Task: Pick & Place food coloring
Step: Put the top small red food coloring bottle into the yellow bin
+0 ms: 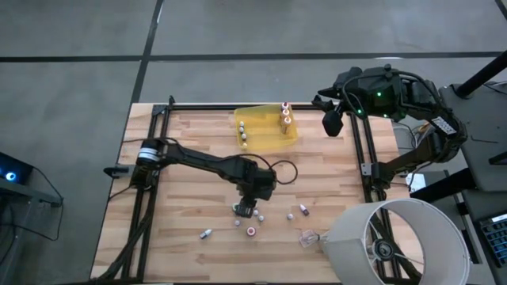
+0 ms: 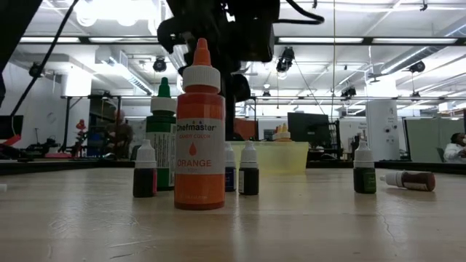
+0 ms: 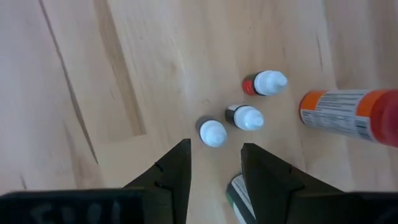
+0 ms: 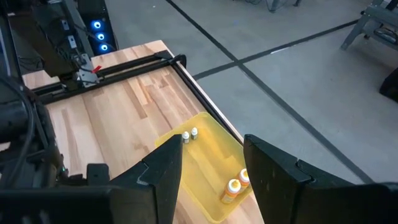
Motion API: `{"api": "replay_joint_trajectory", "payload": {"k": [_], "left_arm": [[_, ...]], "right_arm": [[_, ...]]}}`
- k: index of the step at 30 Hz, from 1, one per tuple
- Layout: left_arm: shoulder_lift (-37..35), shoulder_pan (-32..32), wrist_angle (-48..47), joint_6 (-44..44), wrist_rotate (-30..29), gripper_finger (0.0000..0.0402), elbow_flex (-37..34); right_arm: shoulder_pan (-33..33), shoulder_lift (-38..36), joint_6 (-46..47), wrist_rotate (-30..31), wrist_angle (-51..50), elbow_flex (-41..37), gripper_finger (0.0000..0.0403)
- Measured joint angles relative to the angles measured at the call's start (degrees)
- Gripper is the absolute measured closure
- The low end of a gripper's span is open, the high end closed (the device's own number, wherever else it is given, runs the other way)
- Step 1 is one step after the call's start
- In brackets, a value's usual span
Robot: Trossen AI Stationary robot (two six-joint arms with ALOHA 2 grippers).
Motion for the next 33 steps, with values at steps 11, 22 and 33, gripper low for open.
{"api": "replay_joint_trajectory", "payload": {"k": [11, 22, 33], "left_arm": [[0.8, -0.8, 0.4, 6.5, 0.0, 0.0289, 0.0], [1.7, -0.9, 0.5, 3.7, -1.0, 0.0289, 0.8], [1.7, -1.2, -2.2, -12.5, -1.1, 0.0289, 2.8]], "right_arm": [[0.0, 0.0, 0.0, 0.0, 0.0, 0.0, 0.0238], [0.0, 0.0, 0.0, 0.0, 0.0, 0.0, 0.0238], [0.0, 0.0, 0.0, 0.0, 0.0, 0.0, 0.0238]]}}
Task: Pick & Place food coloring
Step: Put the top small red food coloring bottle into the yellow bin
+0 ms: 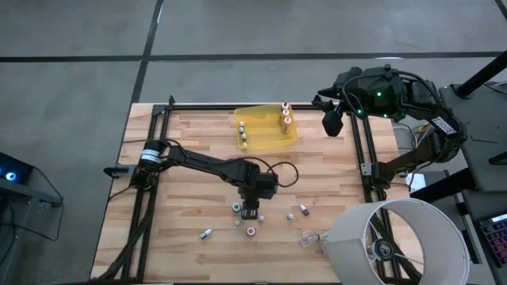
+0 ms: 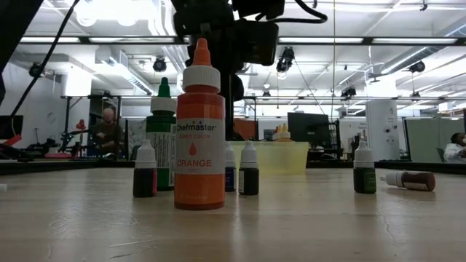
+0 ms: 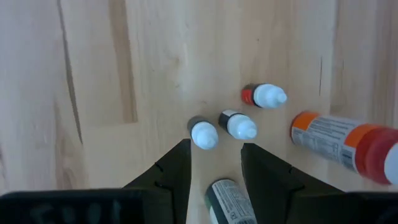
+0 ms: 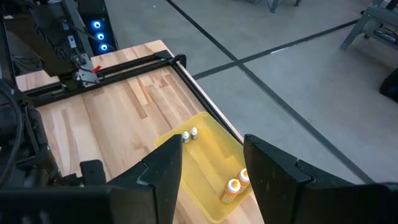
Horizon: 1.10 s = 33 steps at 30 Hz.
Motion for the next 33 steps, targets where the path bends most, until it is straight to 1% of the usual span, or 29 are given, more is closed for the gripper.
{"api": "replay_joint_trajectory", "payload": {"k": [4, 12, 16, 23, 30, 33], "left_arm": [[0.0, -0.2, -0.1, -2.7, -0.1, 0.0289, 0.1], [0.0, -0.3, -0.4, -3.4, -2.1, 0.0289, 0.0], [0.4, -0.3, -0.4, -3.7, -4.5, 0.0289, 0.0], [0.4, -0.3, -0.3, -3.7, -4.8, 0.0289, -0.2], [0.4, -0.3, 1.2, -4.1, -4.4, 0.0289, -2.9], [0.5, -0.3, 1.8, -4.3, -4.3, 0.0289, -2.9]], "right_arm": [[0.0, 0.0, 0.0, 0.0, 0.0, 0.0, 0.0238], [0.0, 0.0, 0.0, 0.0, 0.0, 0.0, 0.0238], [0.0, 0.0, 1.2, 0.0, 0.0, 0.0, 0.0238], [0.0, 0.0, 1.5, 0.0, 0.0, 0.0, 0.0238], [0.0, 0.0, 1.5, 0.0, 0.0, 0.0, 0.0238], [0.0, 0.0, 1.5, 0.0, 0.0, -0.1, 0.0238]]}}
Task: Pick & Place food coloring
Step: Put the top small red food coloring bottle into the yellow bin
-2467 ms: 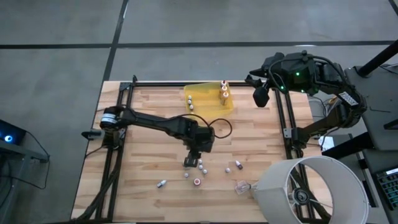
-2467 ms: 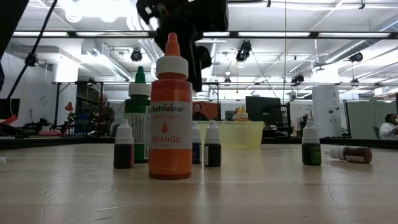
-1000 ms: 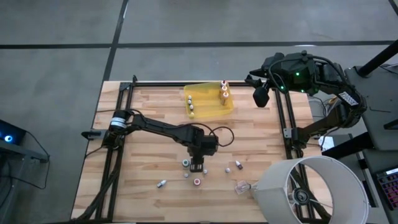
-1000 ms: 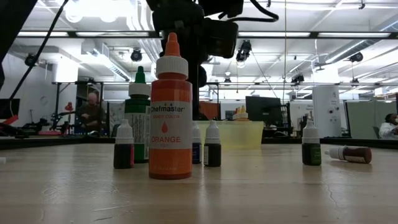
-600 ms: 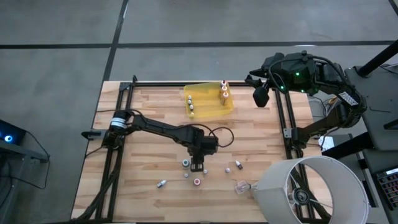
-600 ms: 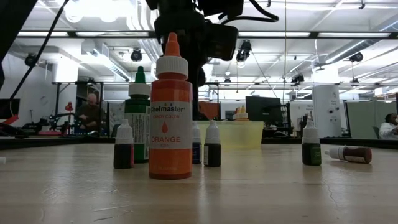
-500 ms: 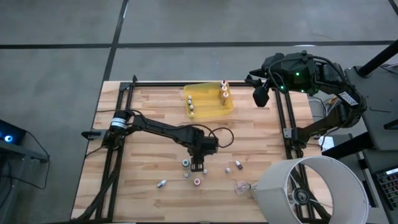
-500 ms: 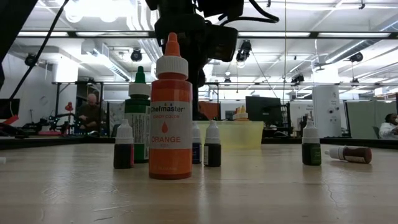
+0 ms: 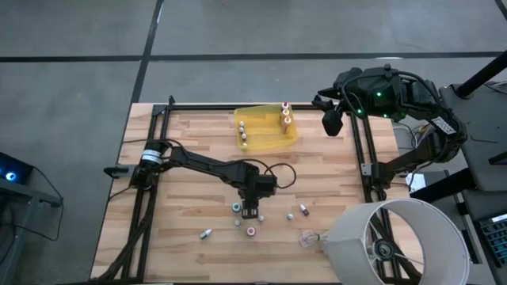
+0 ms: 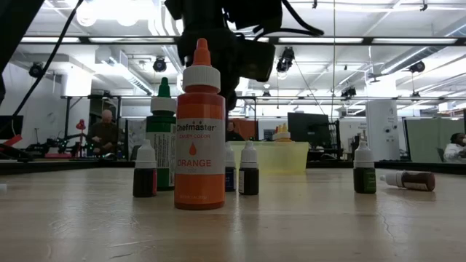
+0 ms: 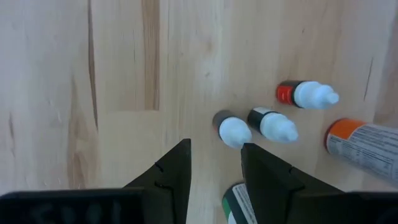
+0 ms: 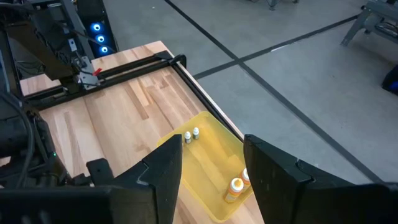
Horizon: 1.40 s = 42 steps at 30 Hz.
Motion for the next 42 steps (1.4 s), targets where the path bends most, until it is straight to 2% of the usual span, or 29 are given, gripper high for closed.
{"api": "replay_joint_trajectory", "payload": {"k": [26, 31, 42], "left_arm": [[0.1, -0.3, 4.0, 1.8, 1.8, 0.0289, -1.1], [0.1, -0.2, 4.0, 1.8, 6.9, 0.0289, -1.1], [0.1, -0.2, 3.0, 1.6, 6.9, 0.0289, -0.7]], "right_arm": [[0.0, 0.0, 0.0, 0.0, 0.0, 0.0, 0.0238], [0.0, 0.0, 0.0, 0.0, 0.0, 0.0, 0.0238], [0.0, 0.0, 0.0, 0.0, 0.0, -0.7, 0.0238]]}}
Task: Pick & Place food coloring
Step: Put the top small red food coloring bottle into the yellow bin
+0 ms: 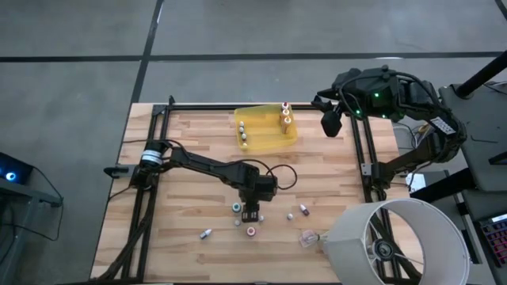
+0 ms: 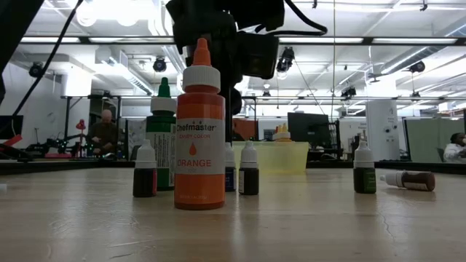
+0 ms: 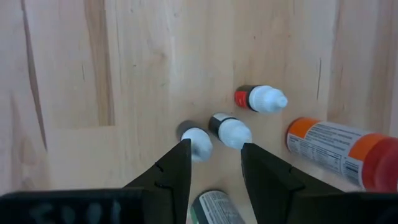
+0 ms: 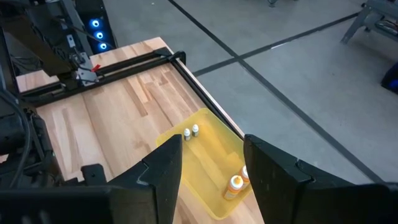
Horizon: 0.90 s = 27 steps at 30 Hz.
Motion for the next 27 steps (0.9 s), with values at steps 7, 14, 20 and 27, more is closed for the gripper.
{"api": "replay_joint_trajectory", "payload": {"k": [7, 14, 20, 27], "left_arm": [[0.0, 0.1, -0.3, 0.4, -1.4, 0.0289, 0.0], [0.0, 0.1, -0.4, 0.2, -1.7, 0.0289, -0.3], [0.0, 0.1, 0.0, 0.8, -2.6, 0.0289, -0.7], [0.0, 0.1, 1.8, 0.7, -2.6, 0.0289, -3.6]], "right_arm": [[0.0, 0.0, 0.0, 0.0, 0.0, 0.0, 0.0238], [0.0, 0.0, 0.0, 0.0, 0.0, -0.1, 0.0238], [0.0, 0.0, 0.0, 0.0, 0.0, -0.1, 0.0238], [0.0, 0.0, 0.0, 0.0, 0.0, -0.1, 0.0238]]}}
